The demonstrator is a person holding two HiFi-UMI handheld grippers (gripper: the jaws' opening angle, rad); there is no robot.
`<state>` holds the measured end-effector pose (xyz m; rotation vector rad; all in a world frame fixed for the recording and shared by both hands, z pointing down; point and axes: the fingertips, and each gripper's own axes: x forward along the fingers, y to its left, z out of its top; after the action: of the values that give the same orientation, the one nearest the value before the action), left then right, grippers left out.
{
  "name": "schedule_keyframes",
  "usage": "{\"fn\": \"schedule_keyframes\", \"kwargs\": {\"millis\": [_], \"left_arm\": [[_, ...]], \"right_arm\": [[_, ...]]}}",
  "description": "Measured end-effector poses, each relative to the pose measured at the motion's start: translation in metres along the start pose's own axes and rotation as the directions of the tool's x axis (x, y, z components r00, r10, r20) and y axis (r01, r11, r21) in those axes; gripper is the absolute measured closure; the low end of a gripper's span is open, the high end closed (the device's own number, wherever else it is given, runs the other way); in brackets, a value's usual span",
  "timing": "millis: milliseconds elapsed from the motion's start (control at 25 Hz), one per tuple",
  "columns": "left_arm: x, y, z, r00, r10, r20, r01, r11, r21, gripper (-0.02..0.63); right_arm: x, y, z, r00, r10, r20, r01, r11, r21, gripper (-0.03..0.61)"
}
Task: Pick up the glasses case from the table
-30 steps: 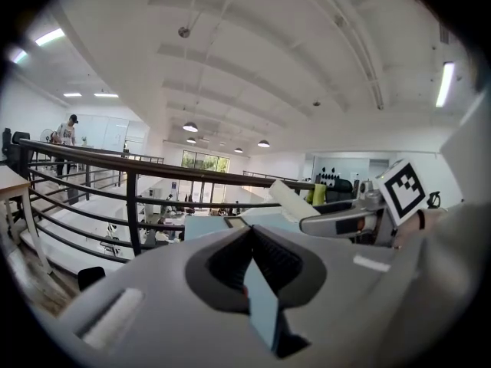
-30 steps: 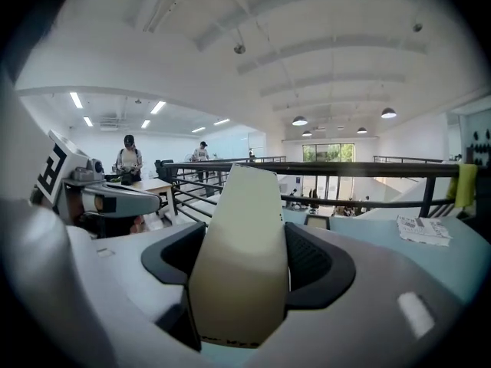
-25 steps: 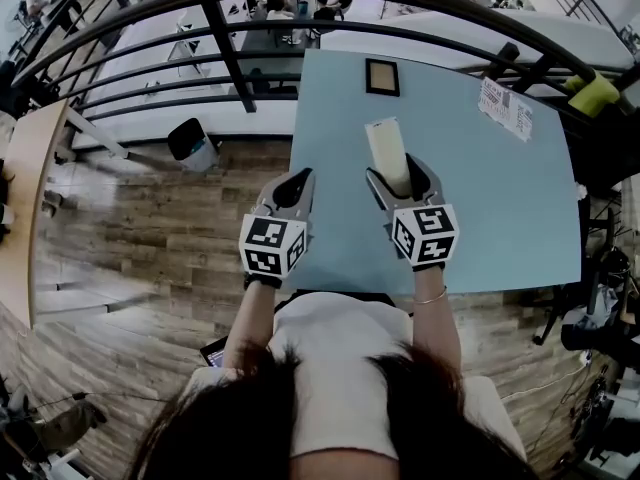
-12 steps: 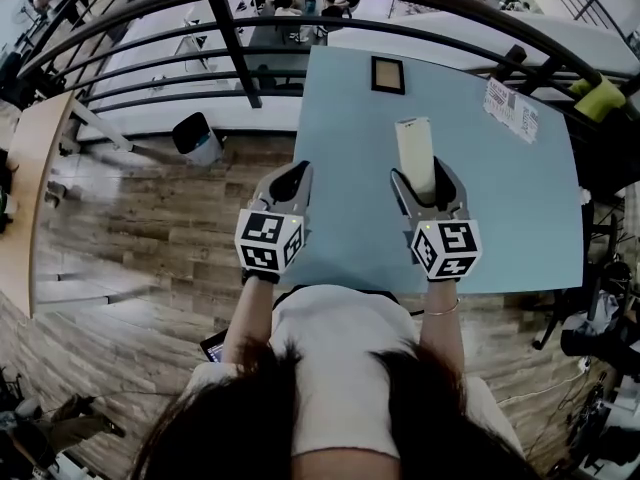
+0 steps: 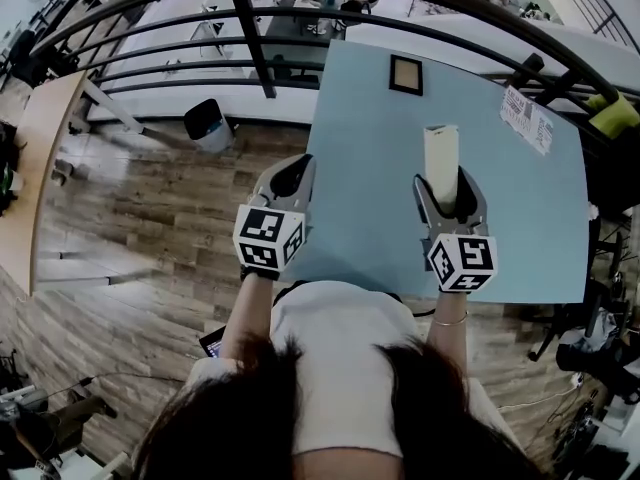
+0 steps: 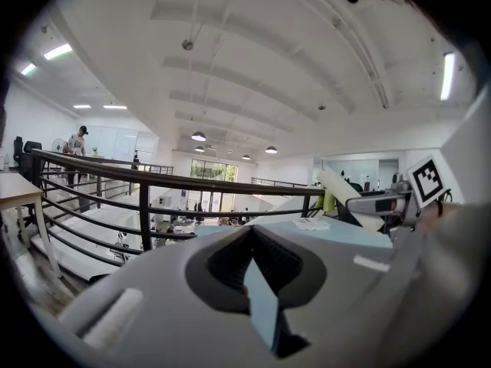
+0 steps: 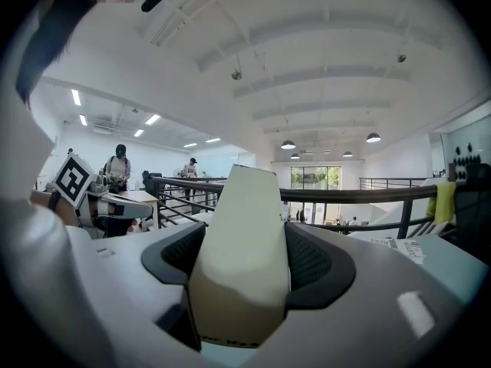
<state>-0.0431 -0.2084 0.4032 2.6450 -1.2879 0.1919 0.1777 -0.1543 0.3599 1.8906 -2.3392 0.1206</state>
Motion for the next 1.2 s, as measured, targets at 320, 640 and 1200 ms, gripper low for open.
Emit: {"fn": "schedule_keyframes", "kwargs": {"millis": [320,640,1200], "left_arm": [[-0.003,0.008,-0.003,1.0,0.024,-0.002,-0.024,1.0,-0.006,0.557],[-0.004,0.015,-0.003,1.0,0.028,-0.004,-0.028,1.0,-0.014,0.557],[-0.001,0.016,-0.006,1.0,0.019,-0.012,-0.019,1.0,-0.019,0.557]], "right_arm": [[0.01,0.006,-0.007,1.0,0.026,-0.001,-0.026,1.0,0.016,0.258],[0.015,0.012,-0.009,0.999,0.036,-0.005,-0.035,0.999,0.026,0.258],[0.017,0.014,-0.013,0.999,0.038,-0.016,-0.037,0.999,0.031,0.258]]}}
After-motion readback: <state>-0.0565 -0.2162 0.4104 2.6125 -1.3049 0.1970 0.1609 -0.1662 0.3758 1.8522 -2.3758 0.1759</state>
